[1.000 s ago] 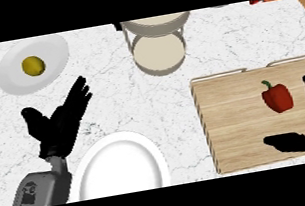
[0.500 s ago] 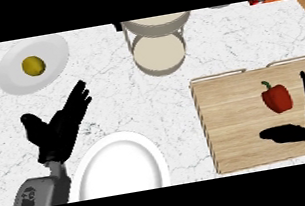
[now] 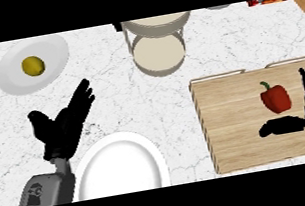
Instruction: Pick the bell pepper from the tray and place it in the tiered basket
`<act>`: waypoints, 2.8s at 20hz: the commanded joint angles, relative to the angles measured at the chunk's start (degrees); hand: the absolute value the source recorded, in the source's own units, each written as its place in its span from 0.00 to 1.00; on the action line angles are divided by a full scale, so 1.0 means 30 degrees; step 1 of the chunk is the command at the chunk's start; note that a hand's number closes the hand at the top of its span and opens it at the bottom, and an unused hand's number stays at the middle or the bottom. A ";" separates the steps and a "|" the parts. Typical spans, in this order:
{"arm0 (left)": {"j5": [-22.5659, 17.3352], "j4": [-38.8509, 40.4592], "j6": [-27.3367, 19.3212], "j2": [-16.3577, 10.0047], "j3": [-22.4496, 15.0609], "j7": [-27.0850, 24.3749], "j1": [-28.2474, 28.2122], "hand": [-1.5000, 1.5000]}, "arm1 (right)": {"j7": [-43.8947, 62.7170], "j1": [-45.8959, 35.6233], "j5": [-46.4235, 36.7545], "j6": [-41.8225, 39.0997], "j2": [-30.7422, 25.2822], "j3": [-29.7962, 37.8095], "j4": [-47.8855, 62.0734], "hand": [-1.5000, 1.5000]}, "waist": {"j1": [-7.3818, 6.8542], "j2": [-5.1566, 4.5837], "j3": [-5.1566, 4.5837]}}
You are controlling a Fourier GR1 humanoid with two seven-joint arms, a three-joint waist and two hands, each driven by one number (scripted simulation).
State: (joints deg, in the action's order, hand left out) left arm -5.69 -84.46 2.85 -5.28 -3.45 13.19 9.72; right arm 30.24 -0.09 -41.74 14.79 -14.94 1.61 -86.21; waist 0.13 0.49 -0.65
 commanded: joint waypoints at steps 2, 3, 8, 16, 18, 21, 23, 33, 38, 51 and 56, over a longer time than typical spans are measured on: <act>-0.0110 -0.0682 0.0344 0.0012 0.0127 0.0110 -0.0738 0.50 | -0.1339 -0.0716 -0.0241 0.0733 0.0499 0.0454 0.2364 0.00 | -0.0092 -0.0163 0.0220; -0.0175 0.0256 0.0464 -0.0043 0.0412 0.0302 0.0487 0.50 | -0.0755 -0.1335 -0.0596 0.0203 0.0413 0.0256 0.2470 0.00 | -0.0065 -0.0173 0.0218; 0.0029 -0.0847 0.0242 0.0250 0.0009 0.0203 -0.0611 0.50 | -0.3222 -0.0548 0.0525 -0.0113 0.0863 -0.0335 0.2259 1.00 | -0.0075 -0.0154 0.0221; 0.0359 0.0501 0.0114 0.0512 0.0246 -0.0489 0.0352 0.50 | -0.3667 -0.1832 -0.1124 0.1085 0.1232 -0.0660 0.3239 1.00 | -0.0017 -0.0180 0.0213; 0.0178 -0.1693 0.0187 -0.0124 0.0157 0.1692 -0.0004 0.50 | -0.4483 -0.1496 -0.0667 0.1451 0.0894 0.0058 0.3371 1.00 | -0.0113 -0.0139 0.0226; -0.0075 -0.0641 0.0572 -0.0101 0.0525 0.0310 -0.0182 0.50 | -0.2956 -0.1352 -0.2652 -0.0116 0.0933 -0.2018 0.2669 1.00 | -0.0173 -0.0142 0.0196; 0.0029 -0.0408 0.0401 0.0129 0.0353 0.0588 0.0412 0.50 | -0.1500 -0.2137 -0.3727 -0.2541 0.0314 -0.3272 0.2923 1.00 | -0.0390 -0.0198 0.0166; -0.0618 -0.1136 0.0756 -0.0279 0.0921 0.1239 0.0090 0.50 | 0.2579 -0.2369 -0.3082 -0.6898 0.1959 -0.4564 -0.4238 1.00 | 0.0038 -0.0035 0.0205; -0.0238 -0.0799 0.0516 -0.0209 0.1003 0.0510 -0.0264 0.50 | 0.4636 -0.2428 -0.1330 -0.8356 0.1944 -0.3222 -1.0354 1.00 | 0.0204 -0.0012 0.0200; 0.0391 0.1344 0.0559 0.0313 0.0888 -0.0660 0.0633 0.50 | 1.0675 -1.1915 -0.0264 -1.4449 0.0962 -0.1377 -1.4991 1.00 | 0.0030 -0.0136 0.0193; 0.0042 -0.0512 0.0912 -0.0007 0.0679 0.0574 -0.0191 0.50 | 1.0304 -1.7172 0.0009 -1.4580 0.1091 -0.0721 -0.9105 1.00 | -0.0247 -0.0140 0.0187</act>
State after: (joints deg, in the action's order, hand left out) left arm -4.87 -86.06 4.51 -4.64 -1.89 14.48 9.09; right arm 55.61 -41.51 -44.30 -23.74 -11.79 -2.76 -120.66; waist -0.41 0.12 -0.09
